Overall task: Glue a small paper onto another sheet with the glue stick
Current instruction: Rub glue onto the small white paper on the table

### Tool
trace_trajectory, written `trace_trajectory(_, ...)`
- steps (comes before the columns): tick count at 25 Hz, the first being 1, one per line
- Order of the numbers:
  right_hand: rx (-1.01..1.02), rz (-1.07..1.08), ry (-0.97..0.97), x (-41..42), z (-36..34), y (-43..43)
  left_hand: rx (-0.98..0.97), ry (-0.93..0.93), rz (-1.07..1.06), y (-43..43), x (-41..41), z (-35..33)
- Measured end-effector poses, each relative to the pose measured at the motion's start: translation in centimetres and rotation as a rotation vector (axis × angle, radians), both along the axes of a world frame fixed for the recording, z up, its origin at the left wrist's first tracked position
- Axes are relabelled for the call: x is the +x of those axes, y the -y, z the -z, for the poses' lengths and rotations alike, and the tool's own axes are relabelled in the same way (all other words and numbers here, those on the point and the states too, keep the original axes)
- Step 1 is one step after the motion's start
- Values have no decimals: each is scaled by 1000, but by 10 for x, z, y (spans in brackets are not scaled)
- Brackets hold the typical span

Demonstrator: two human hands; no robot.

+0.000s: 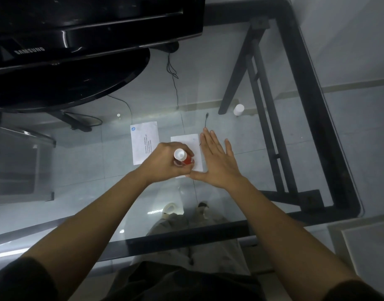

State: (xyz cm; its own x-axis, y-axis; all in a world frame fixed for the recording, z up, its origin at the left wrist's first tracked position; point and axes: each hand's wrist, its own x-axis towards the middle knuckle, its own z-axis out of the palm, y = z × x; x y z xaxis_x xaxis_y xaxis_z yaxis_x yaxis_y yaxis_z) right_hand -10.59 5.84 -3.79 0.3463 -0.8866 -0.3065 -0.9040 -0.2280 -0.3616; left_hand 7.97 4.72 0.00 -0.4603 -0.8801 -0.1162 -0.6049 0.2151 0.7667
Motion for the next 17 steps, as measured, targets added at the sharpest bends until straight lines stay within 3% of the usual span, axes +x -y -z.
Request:
trace_trajectory(4, -1, -7, 12, 0, 1, 0, -47, 17, -38, 33, -6, -4)
trace_trajectory(9, -45, 29, 48, 1, 2, -4, 7, -66, -265, 52, -7, -8)
trace_trajectory(14, -341, 50, 198, 7, -3, -22, 106, -174, -453, 19, 6, -3)
trace_trajectory(17, -372, -16, 251, 11, -6, -30, 100, -181, -456, 6, 11, -3)
